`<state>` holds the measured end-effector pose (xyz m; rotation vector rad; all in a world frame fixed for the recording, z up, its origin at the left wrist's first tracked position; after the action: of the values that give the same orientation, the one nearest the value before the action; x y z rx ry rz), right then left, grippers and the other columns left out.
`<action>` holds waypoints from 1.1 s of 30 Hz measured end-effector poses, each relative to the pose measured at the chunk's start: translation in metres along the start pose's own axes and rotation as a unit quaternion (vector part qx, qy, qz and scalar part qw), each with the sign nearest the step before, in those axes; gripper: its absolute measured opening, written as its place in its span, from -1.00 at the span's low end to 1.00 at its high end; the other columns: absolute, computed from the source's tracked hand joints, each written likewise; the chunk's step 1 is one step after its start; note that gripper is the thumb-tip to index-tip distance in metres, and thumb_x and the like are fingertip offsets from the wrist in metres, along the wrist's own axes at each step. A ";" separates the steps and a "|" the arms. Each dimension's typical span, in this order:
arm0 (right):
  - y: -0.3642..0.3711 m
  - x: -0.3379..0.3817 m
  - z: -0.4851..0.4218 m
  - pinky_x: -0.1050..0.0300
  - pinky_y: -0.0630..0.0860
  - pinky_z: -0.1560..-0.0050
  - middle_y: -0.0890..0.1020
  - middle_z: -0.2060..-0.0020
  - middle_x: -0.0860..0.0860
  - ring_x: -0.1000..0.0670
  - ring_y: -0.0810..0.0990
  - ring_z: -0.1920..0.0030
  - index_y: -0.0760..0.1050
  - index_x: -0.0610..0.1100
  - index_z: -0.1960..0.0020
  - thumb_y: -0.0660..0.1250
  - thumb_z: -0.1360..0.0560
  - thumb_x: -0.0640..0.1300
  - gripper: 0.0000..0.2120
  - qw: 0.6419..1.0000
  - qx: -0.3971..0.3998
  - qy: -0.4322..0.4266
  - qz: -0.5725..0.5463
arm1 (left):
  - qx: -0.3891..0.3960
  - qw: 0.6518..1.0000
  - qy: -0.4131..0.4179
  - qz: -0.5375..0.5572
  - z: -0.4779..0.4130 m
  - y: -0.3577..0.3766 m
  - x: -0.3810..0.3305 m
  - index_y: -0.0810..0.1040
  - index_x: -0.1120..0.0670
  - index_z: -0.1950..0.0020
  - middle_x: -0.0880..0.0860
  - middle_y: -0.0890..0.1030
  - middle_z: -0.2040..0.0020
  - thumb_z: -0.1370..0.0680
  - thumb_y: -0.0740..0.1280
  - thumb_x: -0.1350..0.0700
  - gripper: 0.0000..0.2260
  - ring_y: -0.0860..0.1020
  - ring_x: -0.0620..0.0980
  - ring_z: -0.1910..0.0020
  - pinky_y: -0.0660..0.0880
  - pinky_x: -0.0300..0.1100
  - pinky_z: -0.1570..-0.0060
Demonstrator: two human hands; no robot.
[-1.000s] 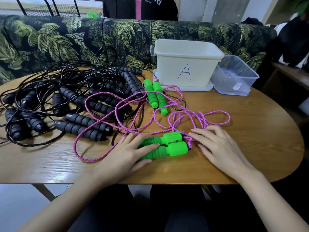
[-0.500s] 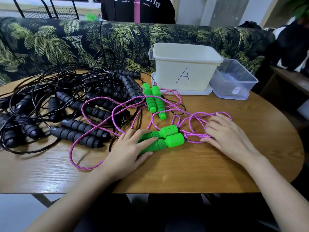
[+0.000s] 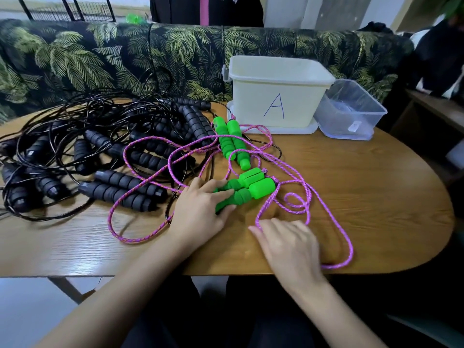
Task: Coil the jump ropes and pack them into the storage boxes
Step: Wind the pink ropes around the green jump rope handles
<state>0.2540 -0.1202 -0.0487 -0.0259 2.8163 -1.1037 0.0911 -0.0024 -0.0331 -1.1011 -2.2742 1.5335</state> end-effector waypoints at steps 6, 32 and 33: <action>0.002 0.044 0.002 0.09 0.41 0.34 0.47 0.45 0.08 0.03 0.52 0.42 0.48 0.00 0.30 0.19 -0.61 0.05 -0.67 1.000 -0.006 -0.024 -0.001 | 0.023 0.999 0.020 -0.031 -0.002 -0.003 0.001 0.70 -0.03 -0.14 -0.03 0.64 -0.15 -0.47 0.41 -0.12 -0.69 0.52 0.15 0.08 0.57 -0.01 0.15; -0.014 -0.122 0.009 0.27 0.33 0.10 0.51 0.26 0.28 0.23 0.45 0.19 0.42 0.09 0.16 0.07 -0.62 0.22 -0.68 0.956 0.189 0.020 -0.224 | 0.060 0.996 0.030 0.055 -0.007 0.008 0.004 0.52 -0.03 -0.16 0.06 0.61 -0.20 -0.44 0.37 -0.07 -0.69 0.38 0.09 0.11 0.49 0.08 0.05; -0.011 -0.123 0.008 0.26 0.35 0.07 0.50 0.25 0.29 0.22 0.45 0.17 0.42 0.11 0.18 0.10 -0.61 0.20 -0.72 0.951 0.200 0.032 -0.233 | 0.061 0.996 0.040 0.051 -0.007 0.010 0.006 0.44 -0.06 -0.14 0.05 0.60 -0.18 -0.44 0.31 -0.10 -0.69 0.40 0.11 0.11 0.50 0.08 0.07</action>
<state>0.3770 -0.1268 -0.0349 -0.6558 2.6445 -1.7823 0.0955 0.0081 -0.0403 -1.2378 -2.0725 1.6123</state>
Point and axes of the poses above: each hand's wrist, its own z-axis away from the middle knuckle, its own y-axis out of the palm, x = y × z, the point moved 1 cm from there along -z, towards the middle knuckle
